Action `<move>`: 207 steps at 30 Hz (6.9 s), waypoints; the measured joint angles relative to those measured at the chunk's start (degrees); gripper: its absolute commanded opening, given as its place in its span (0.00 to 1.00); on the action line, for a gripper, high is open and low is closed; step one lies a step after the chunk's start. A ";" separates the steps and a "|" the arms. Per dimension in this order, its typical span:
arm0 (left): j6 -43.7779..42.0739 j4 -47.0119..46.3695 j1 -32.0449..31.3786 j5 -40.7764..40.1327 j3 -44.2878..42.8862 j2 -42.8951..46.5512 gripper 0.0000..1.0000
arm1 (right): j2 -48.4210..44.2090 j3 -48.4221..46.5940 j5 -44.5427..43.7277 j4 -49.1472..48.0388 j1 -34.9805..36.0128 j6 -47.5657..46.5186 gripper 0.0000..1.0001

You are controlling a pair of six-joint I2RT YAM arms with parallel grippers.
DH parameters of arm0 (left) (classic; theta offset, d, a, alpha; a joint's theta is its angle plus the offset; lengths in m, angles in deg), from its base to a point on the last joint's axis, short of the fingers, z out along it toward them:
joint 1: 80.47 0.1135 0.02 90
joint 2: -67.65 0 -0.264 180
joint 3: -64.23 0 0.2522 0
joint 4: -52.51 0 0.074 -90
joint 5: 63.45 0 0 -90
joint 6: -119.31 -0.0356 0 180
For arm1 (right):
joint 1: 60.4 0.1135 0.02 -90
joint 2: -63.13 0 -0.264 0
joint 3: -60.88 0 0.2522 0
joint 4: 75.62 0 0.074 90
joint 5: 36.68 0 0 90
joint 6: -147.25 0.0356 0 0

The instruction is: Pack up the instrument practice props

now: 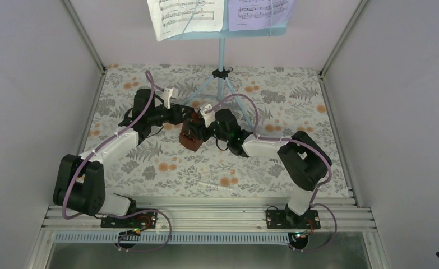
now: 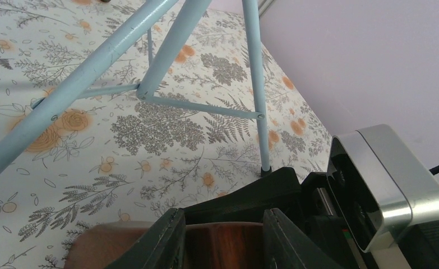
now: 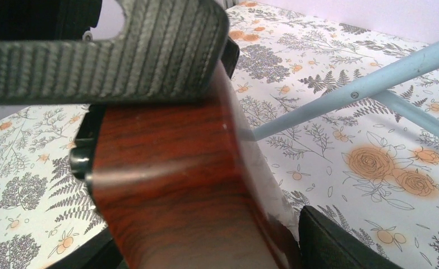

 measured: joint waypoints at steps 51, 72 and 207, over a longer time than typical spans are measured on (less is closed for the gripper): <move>-0.59 5.07 -0.96 -7.02 -3.08 5.88 0.92 | -20.22 18.60 3.37 0.46 -1.95 -1.01 1.00; -10.19 21.51 -0.81 -16.81 -14.23 11.50 0.98 | -8.00 0.07 3.41 1.25 -3.43 -3.96 0.83; -14.73 17.42 -0.28 -32.06 -3.87 20.63 0.98 | -10.71 -2.84 -25.90 17.70 17.53 13.29 0.69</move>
